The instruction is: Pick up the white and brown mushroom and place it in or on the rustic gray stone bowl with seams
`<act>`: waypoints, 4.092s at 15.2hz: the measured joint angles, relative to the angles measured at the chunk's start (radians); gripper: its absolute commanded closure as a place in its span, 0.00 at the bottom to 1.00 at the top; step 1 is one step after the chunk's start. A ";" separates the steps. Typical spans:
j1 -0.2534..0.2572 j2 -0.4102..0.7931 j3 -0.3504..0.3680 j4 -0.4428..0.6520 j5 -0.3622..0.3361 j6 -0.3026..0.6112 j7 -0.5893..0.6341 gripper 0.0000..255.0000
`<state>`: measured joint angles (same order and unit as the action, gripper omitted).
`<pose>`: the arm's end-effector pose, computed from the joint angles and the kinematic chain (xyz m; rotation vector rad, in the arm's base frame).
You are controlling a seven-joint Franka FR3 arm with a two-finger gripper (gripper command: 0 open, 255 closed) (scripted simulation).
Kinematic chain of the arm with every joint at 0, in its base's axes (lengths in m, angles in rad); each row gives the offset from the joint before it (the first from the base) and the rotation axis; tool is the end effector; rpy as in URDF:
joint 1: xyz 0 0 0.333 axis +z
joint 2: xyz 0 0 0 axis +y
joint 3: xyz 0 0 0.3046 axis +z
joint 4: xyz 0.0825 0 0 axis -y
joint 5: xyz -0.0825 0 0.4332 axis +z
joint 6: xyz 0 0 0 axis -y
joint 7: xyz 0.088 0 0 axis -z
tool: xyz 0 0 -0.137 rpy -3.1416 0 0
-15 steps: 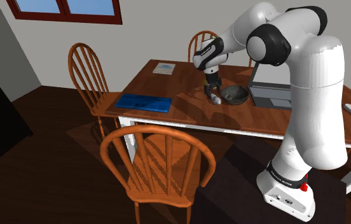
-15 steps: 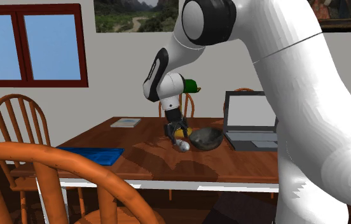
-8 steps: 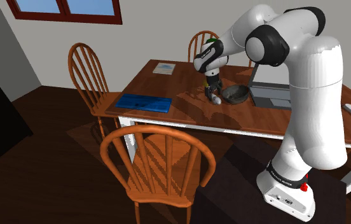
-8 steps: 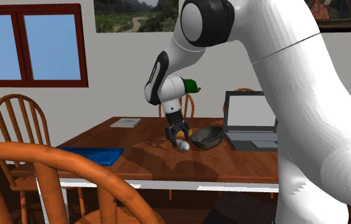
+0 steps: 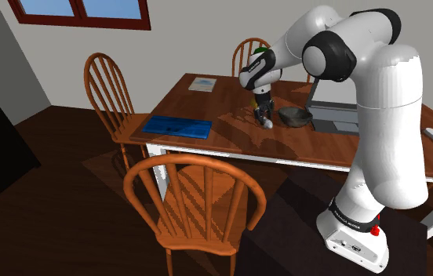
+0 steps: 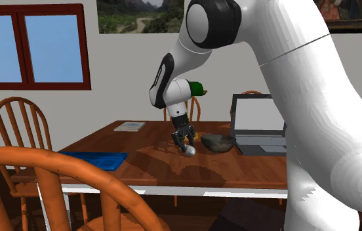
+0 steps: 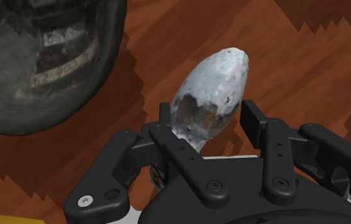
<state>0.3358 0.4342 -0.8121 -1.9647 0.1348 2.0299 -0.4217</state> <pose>0.5443 -0.2717 0.2291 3.0209 -0.1781 -0.4409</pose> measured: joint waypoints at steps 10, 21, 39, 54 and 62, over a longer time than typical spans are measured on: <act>0.020 -0.046 -0.023 0.017 -0.035 -0.055 0.014 1.00; 0.051 -0.124 -0.056 0.081 -0.093 -0.178 0.038 1.00; 0.053 -0.291 -0.132 0.110 -0.232 -0.310 0.003 1.00; 0.005 -0.303 -0.174 -0.034 -0.263 -0.160 -0.063 1.00; -0.012 -0.257 -0.166 -0.079 -0.227 -0.084 -0.079 1.00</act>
<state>0.3239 0.1774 -0.9778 -2.0436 -0.0926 1.9457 -0.5009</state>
